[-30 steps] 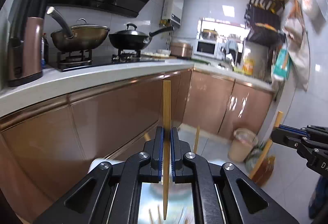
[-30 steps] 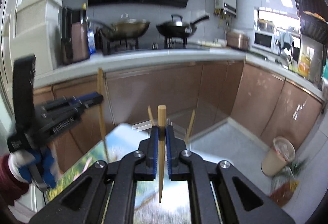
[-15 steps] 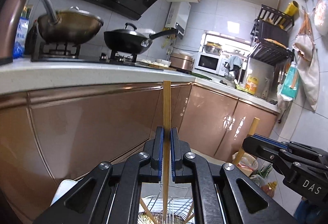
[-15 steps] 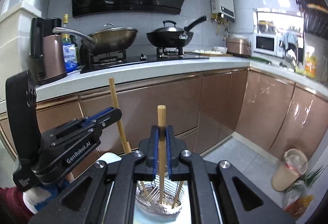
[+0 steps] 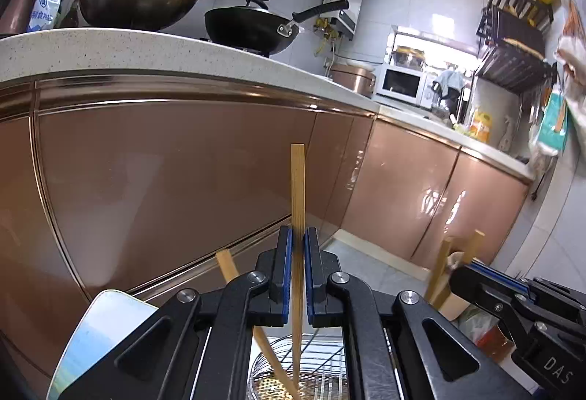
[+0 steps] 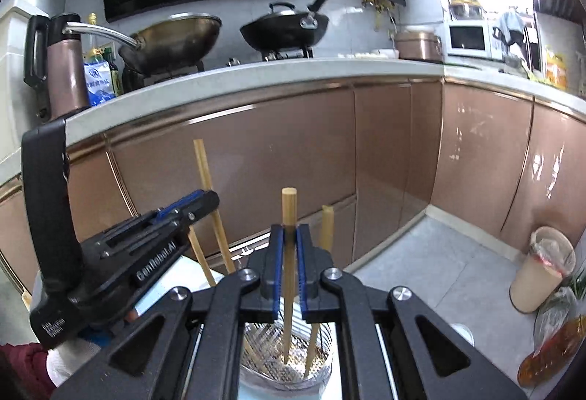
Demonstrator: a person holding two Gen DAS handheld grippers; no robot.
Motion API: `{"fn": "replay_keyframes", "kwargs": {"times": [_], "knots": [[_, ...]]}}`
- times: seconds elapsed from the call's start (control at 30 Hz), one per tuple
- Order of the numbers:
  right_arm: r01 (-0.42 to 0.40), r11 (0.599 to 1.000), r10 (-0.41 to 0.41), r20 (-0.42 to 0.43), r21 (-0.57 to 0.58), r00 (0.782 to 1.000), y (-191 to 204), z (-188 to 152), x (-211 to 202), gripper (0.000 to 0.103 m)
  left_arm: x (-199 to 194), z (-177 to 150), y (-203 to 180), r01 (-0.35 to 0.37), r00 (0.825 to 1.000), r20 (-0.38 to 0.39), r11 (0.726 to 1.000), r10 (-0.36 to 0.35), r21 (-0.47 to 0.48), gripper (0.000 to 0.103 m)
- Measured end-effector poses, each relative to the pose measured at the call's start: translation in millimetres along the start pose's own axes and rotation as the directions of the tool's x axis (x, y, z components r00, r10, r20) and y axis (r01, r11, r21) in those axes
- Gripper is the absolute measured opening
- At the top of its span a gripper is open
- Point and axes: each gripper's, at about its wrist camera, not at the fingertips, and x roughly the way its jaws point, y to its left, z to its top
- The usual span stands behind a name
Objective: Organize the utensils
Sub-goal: 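Lower the chopsticks into the wire holder and open both grippers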
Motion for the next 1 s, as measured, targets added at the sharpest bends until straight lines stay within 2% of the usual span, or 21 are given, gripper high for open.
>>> {"fn": "replay_keyframes", "kwargs": {"times": [0.37,0.53,0.67,0.93,1.0], "knots": [[0.010,0.999,-0.009,-0.015,0.048,1.000,-15,-17,-14,0.008,-4,-17,0,-0.057,0.998,-0.027,0.997,0.059,0.052,0.008],[0.034,0.998,-0.032,-0.034,0.054,0.999,-18,-22,-25,0.010,-13,-21,2,-0.076,0.996,-0.039,0.995,0.079,0.064,0.038],[0.048,0.996,-0.044,-0.046,0.077,0.998,-22,-31,-38,0.030,-25,-24,0,-0.066,0.997,-0.039,0.994,0.070,0.084,0.046],[0.056,0.996,-0.052,-0.071,0.068,0.996,-10,-38,-59,0.031,-49,-24,0,-0.060,0.996,-0.052,0.992,0.066,0.107,0.050],[0.060,0.996,-0.055,-0.069,0.063,0.996,-6,-39,-68,0.037,-58,-23,0,-0.063,0.997,-0.046,0.991,0.069,0.118,0.051]]}}
